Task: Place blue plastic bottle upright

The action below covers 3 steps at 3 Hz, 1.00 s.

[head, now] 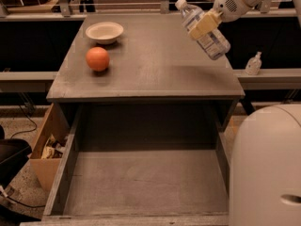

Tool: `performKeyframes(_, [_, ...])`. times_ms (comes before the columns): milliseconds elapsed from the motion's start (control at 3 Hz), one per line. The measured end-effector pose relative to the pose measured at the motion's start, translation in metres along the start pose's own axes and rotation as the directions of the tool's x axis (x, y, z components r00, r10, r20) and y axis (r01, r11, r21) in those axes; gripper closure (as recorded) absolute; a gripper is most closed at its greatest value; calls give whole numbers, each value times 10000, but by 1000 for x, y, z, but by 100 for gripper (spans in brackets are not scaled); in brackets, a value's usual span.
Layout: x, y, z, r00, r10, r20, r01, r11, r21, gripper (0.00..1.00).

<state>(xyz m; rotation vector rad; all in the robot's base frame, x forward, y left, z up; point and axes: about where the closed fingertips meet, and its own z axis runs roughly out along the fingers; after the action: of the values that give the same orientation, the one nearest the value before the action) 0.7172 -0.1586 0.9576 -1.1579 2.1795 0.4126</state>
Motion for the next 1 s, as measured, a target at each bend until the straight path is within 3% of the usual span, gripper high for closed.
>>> performKeyframes(333, [-2, -1, -17, 9912, -133, 1315, 173, 9994, -293, 100])
performKeyframes(667, [0, 1, -31, 9649, -109, 2624, 268, 9980, -571, 100])
performKeyframes(1000, [2, 7, -41, 9218, -24, 3876, 385, 9956, -854, 100])
